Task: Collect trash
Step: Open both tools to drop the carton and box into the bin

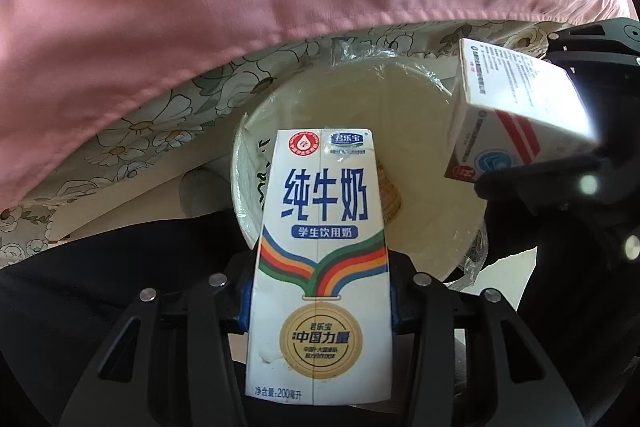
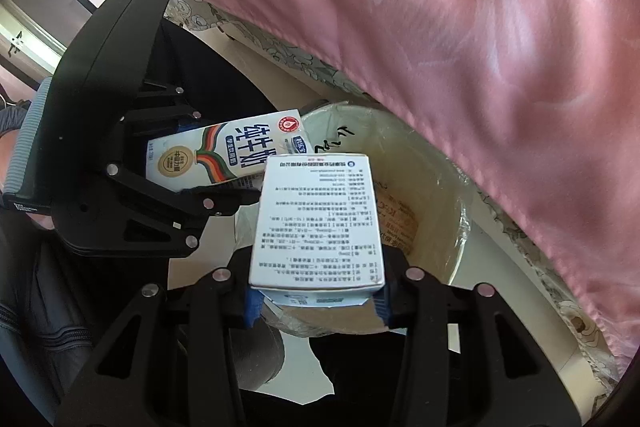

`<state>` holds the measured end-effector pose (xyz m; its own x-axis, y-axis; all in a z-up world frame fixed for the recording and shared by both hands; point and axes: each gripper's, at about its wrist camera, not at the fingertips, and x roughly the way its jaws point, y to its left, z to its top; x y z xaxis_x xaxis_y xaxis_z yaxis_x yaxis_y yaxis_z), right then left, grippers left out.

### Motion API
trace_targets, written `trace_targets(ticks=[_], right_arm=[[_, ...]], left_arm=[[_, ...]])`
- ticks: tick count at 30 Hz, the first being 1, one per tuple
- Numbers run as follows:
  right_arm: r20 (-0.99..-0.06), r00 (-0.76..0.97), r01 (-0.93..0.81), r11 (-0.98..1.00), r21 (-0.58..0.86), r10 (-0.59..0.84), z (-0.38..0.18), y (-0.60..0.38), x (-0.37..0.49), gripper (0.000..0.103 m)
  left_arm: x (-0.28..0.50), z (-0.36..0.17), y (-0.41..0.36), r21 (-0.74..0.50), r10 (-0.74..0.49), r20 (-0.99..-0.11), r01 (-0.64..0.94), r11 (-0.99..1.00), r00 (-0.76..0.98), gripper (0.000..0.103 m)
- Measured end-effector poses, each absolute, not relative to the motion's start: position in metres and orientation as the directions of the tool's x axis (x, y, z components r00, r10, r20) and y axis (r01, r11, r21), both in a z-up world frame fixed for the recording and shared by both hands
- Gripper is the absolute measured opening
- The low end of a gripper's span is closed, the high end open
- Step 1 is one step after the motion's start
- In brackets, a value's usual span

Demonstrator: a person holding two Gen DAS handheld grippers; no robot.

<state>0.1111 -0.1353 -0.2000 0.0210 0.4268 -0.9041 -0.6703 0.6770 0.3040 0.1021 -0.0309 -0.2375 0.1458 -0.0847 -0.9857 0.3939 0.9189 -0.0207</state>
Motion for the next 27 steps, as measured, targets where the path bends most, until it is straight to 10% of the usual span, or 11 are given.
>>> trace_targets(ticks=[7,13,27], right_arm=[[-0.905,0.003,-0.664,0.678,0.316,0.425,-0.209,-0.129,0.121,0.047],[-0.91,0.049,-0.653,0.703,0.282,0.411,-0.212,-0.132,0.132,0.077],[-0.901,0.118,-0.622,0.738,0.262,0.418,-0.198,-0.154,0.126,0.083]], left_arm=[[0.109,-0.248,-0.032,-0.039,-0.086,-0.991,0.401,0.915,0.099,0.049],[0.11,-0.25,-0.031,-0.042,-0.085,-0.992,0.391,0.919,0.093,0.073],[0.107,-0.242,-0.036,-0.022,-0.074,-0.991,0.41,0.912,0.112,0.093]])
